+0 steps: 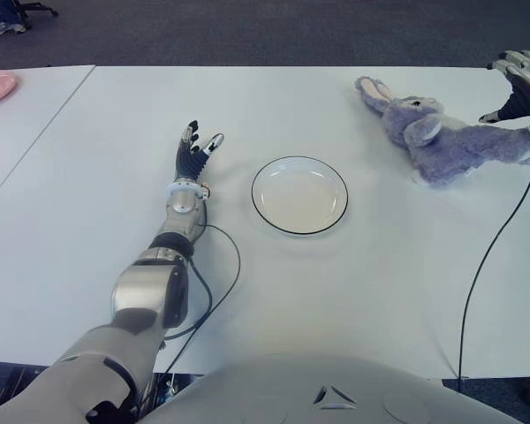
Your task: Put the doll into the plate.
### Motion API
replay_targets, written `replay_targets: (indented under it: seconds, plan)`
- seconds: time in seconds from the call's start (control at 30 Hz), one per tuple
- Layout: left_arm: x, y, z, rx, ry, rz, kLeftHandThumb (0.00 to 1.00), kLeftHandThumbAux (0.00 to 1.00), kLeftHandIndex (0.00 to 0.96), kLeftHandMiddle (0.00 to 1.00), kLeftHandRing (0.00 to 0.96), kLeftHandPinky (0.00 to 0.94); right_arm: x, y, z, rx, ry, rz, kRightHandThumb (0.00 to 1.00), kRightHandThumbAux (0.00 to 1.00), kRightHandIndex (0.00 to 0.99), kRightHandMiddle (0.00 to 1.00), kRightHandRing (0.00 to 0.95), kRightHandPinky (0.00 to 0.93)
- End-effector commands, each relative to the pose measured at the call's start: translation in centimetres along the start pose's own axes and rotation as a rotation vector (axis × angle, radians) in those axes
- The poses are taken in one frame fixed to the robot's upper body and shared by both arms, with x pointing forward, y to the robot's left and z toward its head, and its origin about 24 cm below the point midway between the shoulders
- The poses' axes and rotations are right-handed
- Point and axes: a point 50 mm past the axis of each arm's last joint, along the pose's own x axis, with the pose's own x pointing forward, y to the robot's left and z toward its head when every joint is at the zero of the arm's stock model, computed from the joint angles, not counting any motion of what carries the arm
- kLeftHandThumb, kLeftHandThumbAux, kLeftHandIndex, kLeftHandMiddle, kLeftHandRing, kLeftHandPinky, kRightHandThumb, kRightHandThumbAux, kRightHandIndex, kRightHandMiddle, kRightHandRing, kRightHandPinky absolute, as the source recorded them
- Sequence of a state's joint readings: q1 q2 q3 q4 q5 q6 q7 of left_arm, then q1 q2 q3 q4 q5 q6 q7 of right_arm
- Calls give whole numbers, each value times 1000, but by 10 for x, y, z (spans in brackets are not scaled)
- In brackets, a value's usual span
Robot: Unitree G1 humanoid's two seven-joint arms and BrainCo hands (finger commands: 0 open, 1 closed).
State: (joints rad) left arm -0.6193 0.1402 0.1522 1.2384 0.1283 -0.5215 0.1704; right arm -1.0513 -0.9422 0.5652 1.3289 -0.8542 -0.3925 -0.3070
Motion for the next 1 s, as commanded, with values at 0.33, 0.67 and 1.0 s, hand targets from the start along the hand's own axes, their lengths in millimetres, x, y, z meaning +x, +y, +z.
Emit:
replay_targets:
  seconds: [0.33, 0.67, 1.0]
  plan:
    - [-70, -13, -96, 21, 438, -68, 0, 497, 50, 78, 52, 27, -11, 49, 23, 9, -27, 76, 252, 786, 141, 95, 107, 143]
    - [-70, -12, -96, 25, 442, -63, 0, 498, 46, 77, 54, 39, -10, 49, 26, -60, -61, 95, 312, 784, 143, 103, 113, 144]
    - [-70, -13, -96, 30, 439, -65, 0, 494, 43, 67, 53, 41, -3, 28, 18, -112, -61, 79, 305, 784, 127, 80, 87, 114]
